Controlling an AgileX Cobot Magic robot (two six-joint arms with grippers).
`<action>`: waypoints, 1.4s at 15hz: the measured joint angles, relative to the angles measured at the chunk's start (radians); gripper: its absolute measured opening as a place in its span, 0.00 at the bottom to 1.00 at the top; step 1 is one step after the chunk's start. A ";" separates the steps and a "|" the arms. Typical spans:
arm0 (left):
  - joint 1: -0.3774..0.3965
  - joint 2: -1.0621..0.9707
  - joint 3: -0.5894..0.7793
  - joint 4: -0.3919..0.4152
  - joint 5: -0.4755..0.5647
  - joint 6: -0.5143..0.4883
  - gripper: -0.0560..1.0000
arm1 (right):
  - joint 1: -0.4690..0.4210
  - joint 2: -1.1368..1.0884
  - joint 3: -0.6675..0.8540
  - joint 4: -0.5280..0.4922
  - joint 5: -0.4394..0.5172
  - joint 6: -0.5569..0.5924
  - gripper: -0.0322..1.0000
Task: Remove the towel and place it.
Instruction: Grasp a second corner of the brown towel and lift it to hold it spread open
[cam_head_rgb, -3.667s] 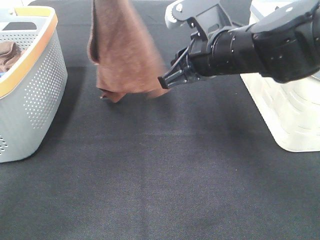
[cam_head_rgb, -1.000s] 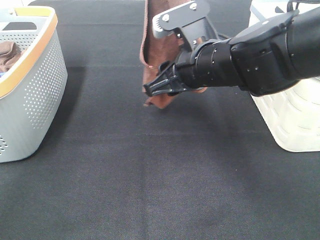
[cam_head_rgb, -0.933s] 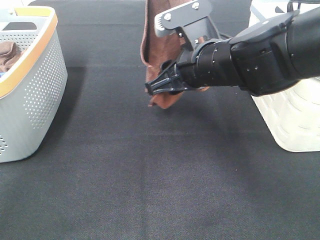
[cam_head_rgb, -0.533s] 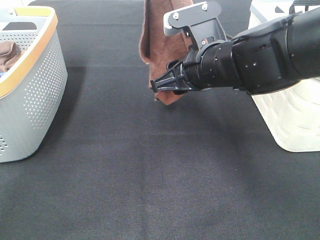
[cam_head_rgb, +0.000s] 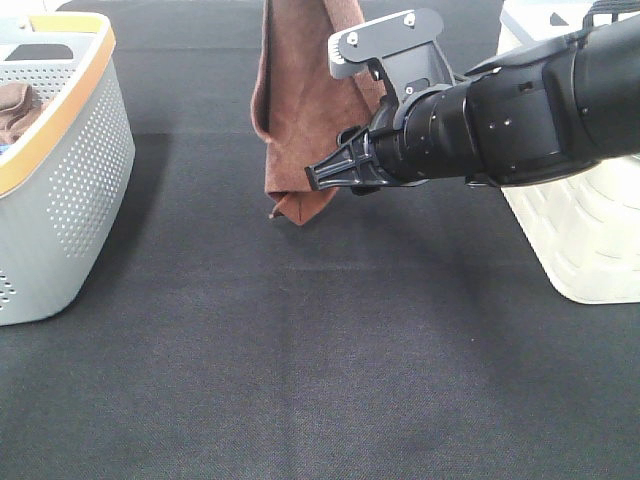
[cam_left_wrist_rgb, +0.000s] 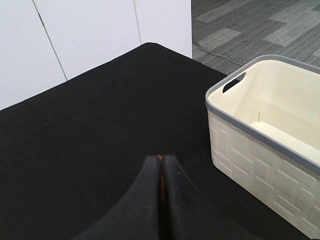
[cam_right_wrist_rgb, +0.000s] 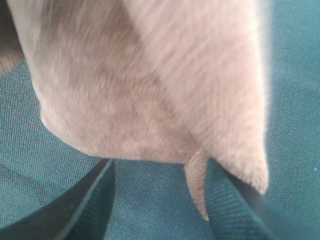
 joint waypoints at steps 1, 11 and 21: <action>0.000 0.000 0.000 0.001 0.002 0.000 0.05 | 0.000 0.000 0.000 0.000 -0.005 0.000 0.54; 0.000 0.000 0.000 0.070 0.153 -0.030 0.05 | 0.000 0.000 0.000 0.011 -0.095 -0.009 0.54; 0.000 -0.001 0.000 0.068 0.341 -0.042 0.05 | 0.000 0.000 0.001 0.013 -0.096 -0.018 0.54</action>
